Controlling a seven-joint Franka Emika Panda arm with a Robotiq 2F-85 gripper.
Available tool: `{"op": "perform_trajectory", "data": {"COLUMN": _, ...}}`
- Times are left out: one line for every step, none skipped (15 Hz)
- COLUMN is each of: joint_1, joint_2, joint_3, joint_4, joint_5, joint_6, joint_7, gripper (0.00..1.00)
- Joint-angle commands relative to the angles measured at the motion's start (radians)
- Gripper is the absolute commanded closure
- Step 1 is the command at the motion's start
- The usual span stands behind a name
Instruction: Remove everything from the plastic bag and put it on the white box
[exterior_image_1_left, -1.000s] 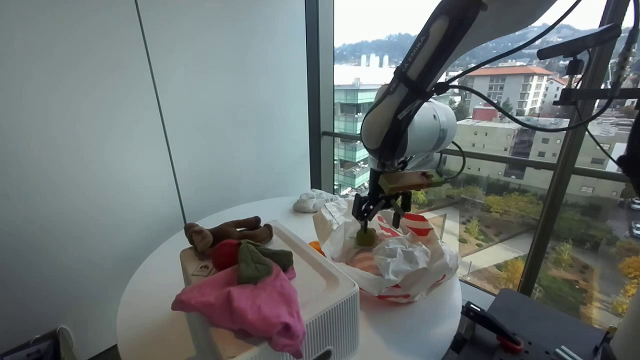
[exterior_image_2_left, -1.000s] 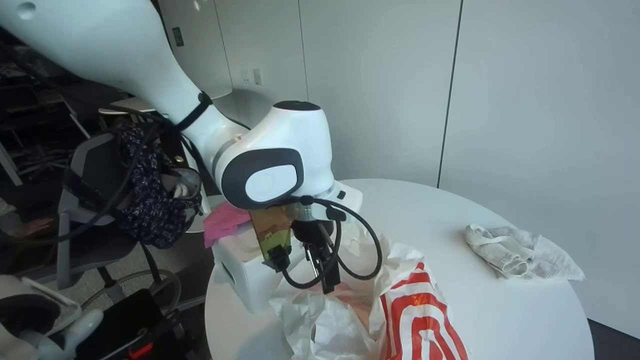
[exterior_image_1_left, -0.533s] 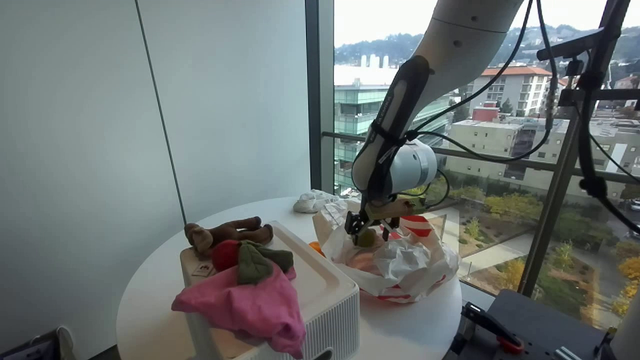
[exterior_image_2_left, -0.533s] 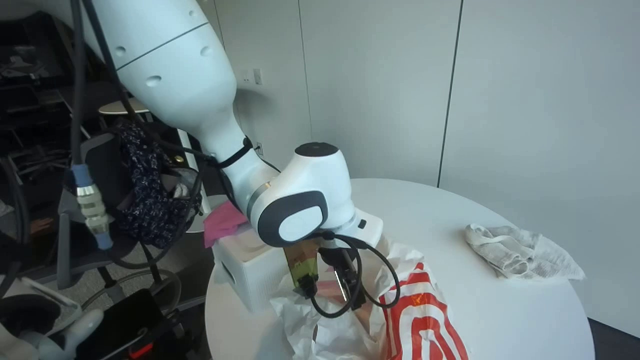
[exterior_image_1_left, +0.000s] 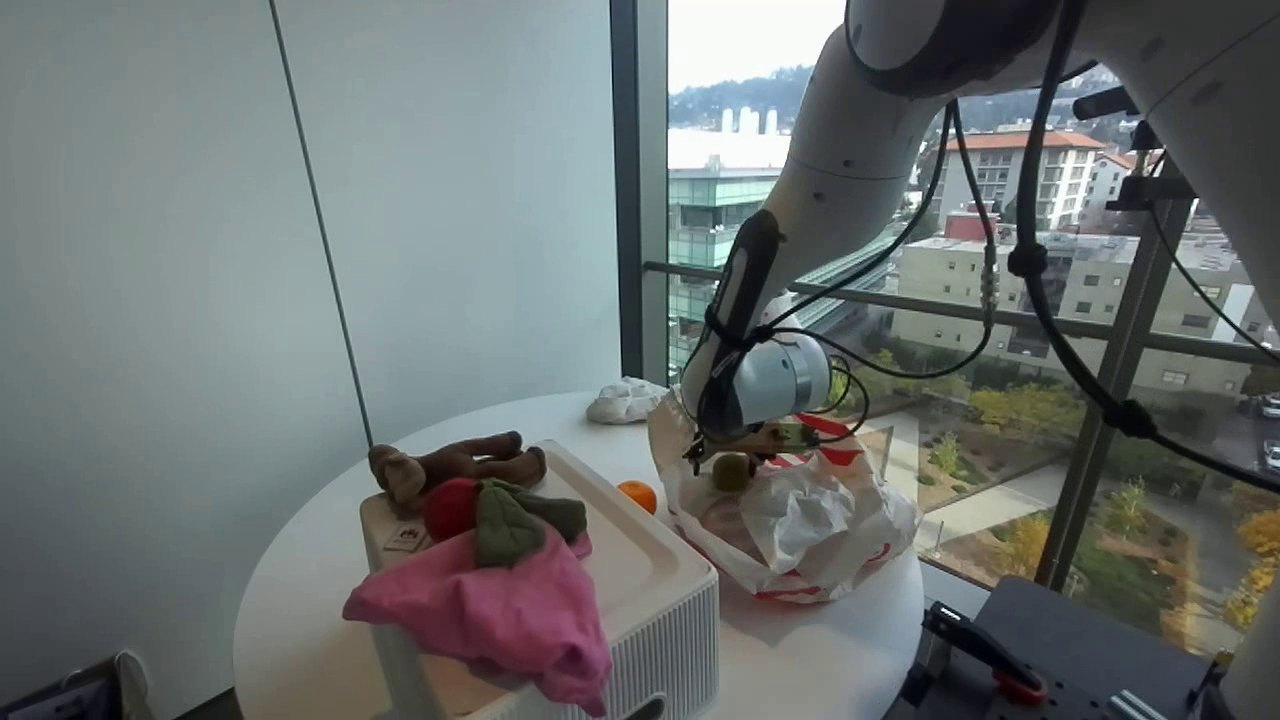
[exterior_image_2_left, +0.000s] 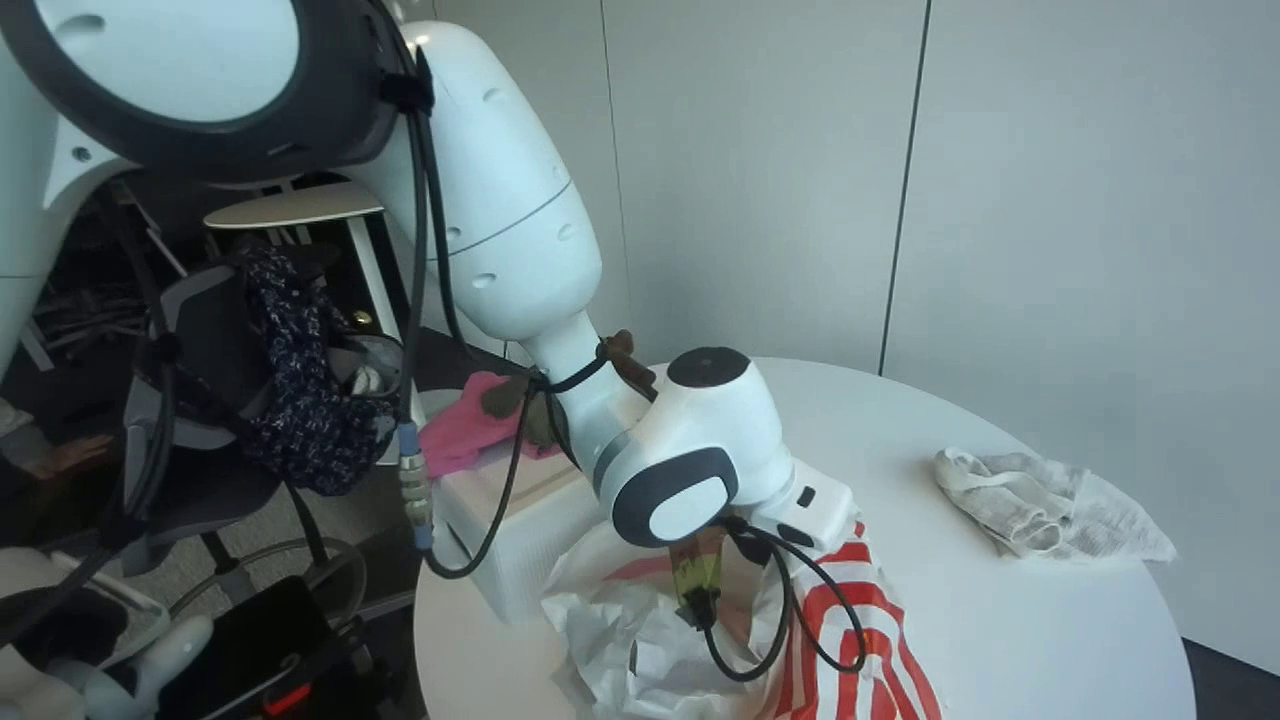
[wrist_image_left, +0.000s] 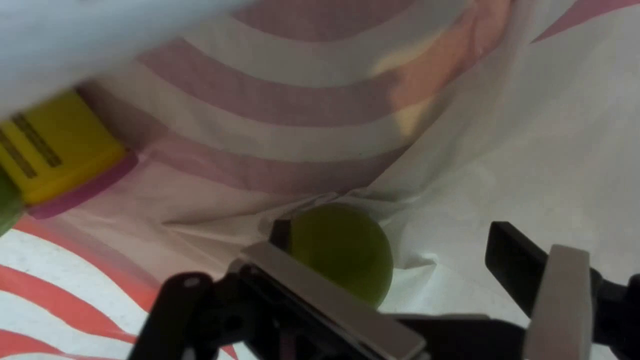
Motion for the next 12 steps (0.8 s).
{"op": "perform_trajectory", "data": {"joint_1": 0.025, "joint_2": 0.128, "joint_3": -0.032, "joint_4": 0.133, "joint_5": 0.072, "joint_6": 0.047, "joint_7": 0.043, "gripper": 0.00}}
{"op": "perform_trajectory", "data": {"joint_1": 0.029, "joint_2": 0.148, "joint_3": -0.040, "joint_4": 0.152, "joint_5": 0.082, "joint_6": 0.054, "joint_7": 0.044, "gripper": 0.00}}
{"op": "perform_trajectory", "data": {"joint_1": 0.038, "joint_2": 0.165, "joint_3": -0.052, "joint_4": 0.166, "joint_5": 0.089, "joint_6": 0.064, "joint_7": 0.046, "gripper": 0.00}}
{"op": "perform_trajectory", "data": {"joint_1": 0.052, "joint_2": 0.175, "joint_3": -0.071, "joint_4": 0.169, "joint_5": 0.092, "joint_6": 0.081, "joint_7": 0.043, "gripper": 0.00}}
{"op": "perform_trajectory", "data": {"joint_1": 0.067, "joint_2": 0.178, "joint_3": -0.087, "joint_4": 0.165, "joint_5": 0.093, "joint_6": 0.096, "joint_7": 0.040, "gripper": 0.00}}
{"op": "perform_trajectory", "data": {"joint_1": 0.076, "joint_2": 0.181, "joint_3": -0.098, "joint_4": 0.163, "joint_5": 0.094, "joint_6": 0.115, "joint_7": 0.034, "gripper": 0.00}}
{"op": "perform_trajectory", "data": {"joint_1": 0.084, "joint_2": 0.183, "joint_3": -0.107, "joint_4": 0.159, "joint_5": 0.096, "joint_6": 0.133, "joint_7": 0.030, "gripper": 0.00}}
{"op": "perform_trajectory", "data": {"joint_1": 0.092, "joint_2": 0.180, "joint_3": -0.114, "joint_4": 0.149, "joint_5": 0.099, "joint_6": 0.149, "joint_7": 0.026, "gripper": 0.01}}
{"op": "perform_trajectory", "data": {"joint_1": 0.101, "joint_2": 0.178, "joint_3": -0.119, "joint_4": 0.142, "joint_5": 0.103, "joint_6": 0.162, "joint_7": 0.024, "gripper": 0.00}}
{"op": "perform_trajectory", "data": {"joint_1": 0.113, "joint_2": 0.180, "joint_3": -0.131, "joint_4": 0.139, "joint_5": 0.106, "joint_6": 0.170, "joint_7": 0.022, "gripper": 0.05}}
{"op": "perform_trajectory", "data": {"joint_1": 0.123, "joint_2": 0.186, "joint_3": -0.142, "joint_4": 0.140, "joint_5": 0.110, "joint_6": 0.174, "joint_7": 0.022, "gripper": 0.26}}
{"op": "perform_trajectory", "data": {"joint_1": 0.136, "joint_2": 0.193, "joint_3": -0.155, "joint_4": 0.140, "joint_5": 0.113, "joint_6": 0.179, "joint_7": 0.023, "gripper": 0.29}}
